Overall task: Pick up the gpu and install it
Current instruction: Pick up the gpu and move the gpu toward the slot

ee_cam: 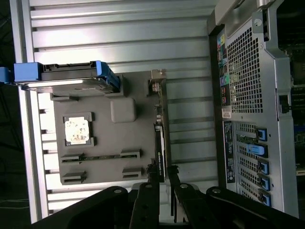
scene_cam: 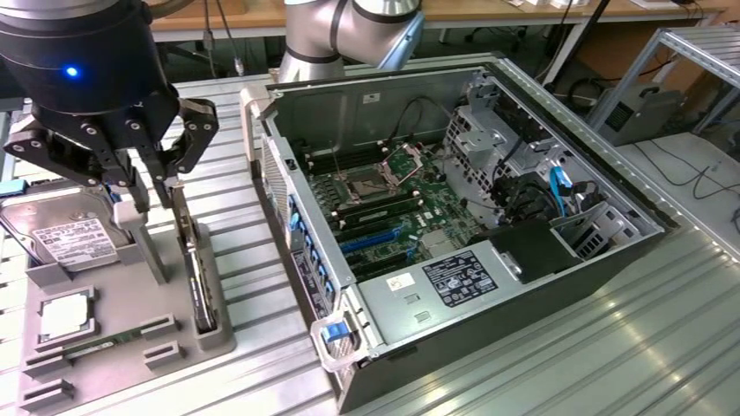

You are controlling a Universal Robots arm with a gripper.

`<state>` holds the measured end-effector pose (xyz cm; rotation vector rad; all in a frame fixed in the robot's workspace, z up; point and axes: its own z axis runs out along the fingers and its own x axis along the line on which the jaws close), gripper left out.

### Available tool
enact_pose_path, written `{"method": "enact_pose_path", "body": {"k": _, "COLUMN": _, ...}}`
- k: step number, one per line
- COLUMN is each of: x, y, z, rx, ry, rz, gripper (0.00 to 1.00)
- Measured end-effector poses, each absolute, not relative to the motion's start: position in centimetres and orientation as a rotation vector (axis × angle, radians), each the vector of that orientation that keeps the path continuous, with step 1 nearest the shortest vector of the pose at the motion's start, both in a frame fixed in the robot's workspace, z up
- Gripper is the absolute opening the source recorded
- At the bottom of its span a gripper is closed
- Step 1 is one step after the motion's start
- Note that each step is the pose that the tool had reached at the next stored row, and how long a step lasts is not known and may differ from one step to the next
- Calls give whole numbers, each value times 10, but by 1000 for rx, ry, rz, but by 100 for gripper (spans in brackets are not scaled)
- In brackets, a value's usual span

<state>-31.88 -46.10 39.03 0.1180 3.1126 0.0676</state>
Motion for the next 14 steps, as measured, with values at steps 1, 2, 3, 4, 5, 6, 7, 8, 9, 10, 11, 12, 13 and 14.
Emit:
{"method": "enact_pose_path", "body": {"k": 1, "x": -319, "y": -461, "z": 390, "rx": 118, "ry": 3113, "rz": 68, "gripper": 30}}
{"method": "enact_pose_path", "body": {"k": 2, "x": -319, "y": -461, "z": 390, "rx": 118, "ry": 3113, "rz": 68, "gripper": 30}}
{"method": "enact_pose_path", "body": {"k": 3, "x": -319, "y": -461, "z": 390, "rx": 118, "ry": 3113, "rz": 68, "gripper": 36}}
{"method": "enact_pose_path", "body": {"k": 4, "x": -319, "y": -461, "z": 390, "rx": 118, "ry": 3113, "rz": 68, "gripper": 42}}
{"method": "enact_pose_path", "body": {"k": 5, "x": -319, "y": -461, "z": 390, "rx": 118, "ry": 3113, "rz": 68, "gripper": 48}}
{"method": "enact_pose_path", "body": {"k": 6, "x": -319, "y": -461, "z": 390, "rx": 118, "ry": 3113, "rz": 68, "gripper": 48}}
{"method": "enact_pose_path", "body": {"k": 7, "x": -319, "y": -461, "z": 390, "rx": 118, "ry": 3113, "rz": 68, "gripper": 48}}
{"method": "enact_pose_path", "body": {"k": 8, "x": -319, "y": -461, "z": 390, "rx": 118, "ry": 3113, "rz": 68, "gripper": 54}}
{"method": "enact_pose_path", "body": {"k": 9, "x": -319, "y": -461, "z": 390, "rx": 118, "ry": 3113, "rz": 68, "gripper": 54}}
{"method": "enact_pose_path", "body": {"k": 10, "x": -319, "y": -461, "z": 390, "rx": 118, "ry": 3113, "rz": 68, "gripper": 54}}
{"method": "enact_pose_path", "body": {"k": 11, "x": -319, "y": -461, "z": 390, "rx": 118, "ry": 3113, "rz": 68, "gripper": 54}}
{"method": "enact_pose_path", "body": {"k": 12, "x": -319, "y": -461, "z": 388, "rx": 118, "ry": 3113, "rz": 69, "gripper": 54}}
{"method": "enact_pose_path", "body": {"k": 13, "x": -319, "y": -461, "z": 386, "rx": 118, "ry": 3113, "rz": 70, "gripper": 54}}
{"method": "enact_pose_path", "body": {"k": 14, "x": -319, "y": -461, "z": 384, "rx": 118, "ry": 3113, "rz": 70, "gripper": 54}}
